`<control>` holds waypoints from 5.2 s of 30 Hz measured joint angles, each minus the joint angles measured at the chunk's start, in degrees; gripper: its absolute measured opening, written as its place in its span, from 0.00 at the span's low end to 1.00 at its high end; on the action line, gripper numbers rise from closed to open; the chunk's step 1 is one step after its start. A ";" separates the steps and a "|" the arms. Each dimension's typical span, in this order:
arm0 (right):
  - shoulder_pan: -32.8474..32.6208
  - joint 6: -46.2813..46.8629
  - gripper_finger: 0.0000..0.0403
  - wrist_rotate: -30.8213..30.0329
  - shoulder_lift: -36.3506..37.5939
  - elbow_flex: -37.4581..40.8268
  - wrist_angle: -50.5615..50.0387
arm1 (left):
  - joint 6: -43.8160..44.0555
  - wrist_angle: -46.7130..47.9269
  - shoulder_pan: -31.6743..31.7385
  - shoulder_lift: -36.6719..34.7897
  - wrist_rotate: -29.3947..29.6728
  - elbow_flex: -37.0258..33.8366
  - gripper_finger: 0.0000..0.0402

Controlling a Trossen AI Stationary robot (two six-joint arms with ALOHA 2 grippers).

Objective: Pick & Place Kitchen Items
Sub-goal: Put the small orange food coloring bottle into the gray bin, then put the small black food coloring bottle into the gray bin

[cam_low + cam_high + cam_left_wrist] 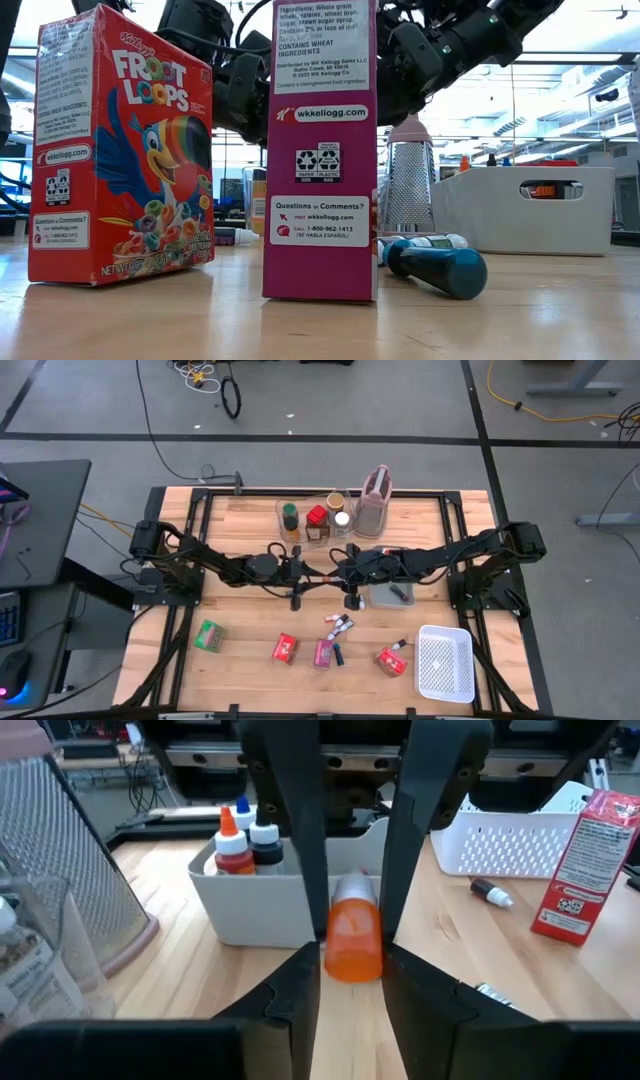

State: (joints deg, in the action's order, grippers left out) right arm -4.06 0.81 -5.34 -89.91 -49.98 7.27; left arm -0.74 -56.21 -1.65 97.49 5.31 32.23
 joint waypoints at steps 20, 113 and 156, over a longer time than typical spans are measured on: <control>-2.48 25.10 0.21 -14.50 19.81 -0.01 -44.91 | -0.04 7.09 0.09 0.00 9.10 -0.11 0.47; -2.29 -5.97 0.47 -6.29 17.56 12.33 17.77 | -12.65 15.86 -4.13 -5.69 8.23 8.29 0.23; -2.23 -13.59 0.19 -8.18 12.44 12.32 21.64 | -18.75 17.34 -4.15 -5.75 14.81 14.49 0.33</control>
State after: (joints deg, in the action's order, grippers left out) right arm -6.28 -12.79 -13.52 -77.47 -37.66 28.91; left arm -19.49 -38.87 -5.80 91.74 20.12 46.72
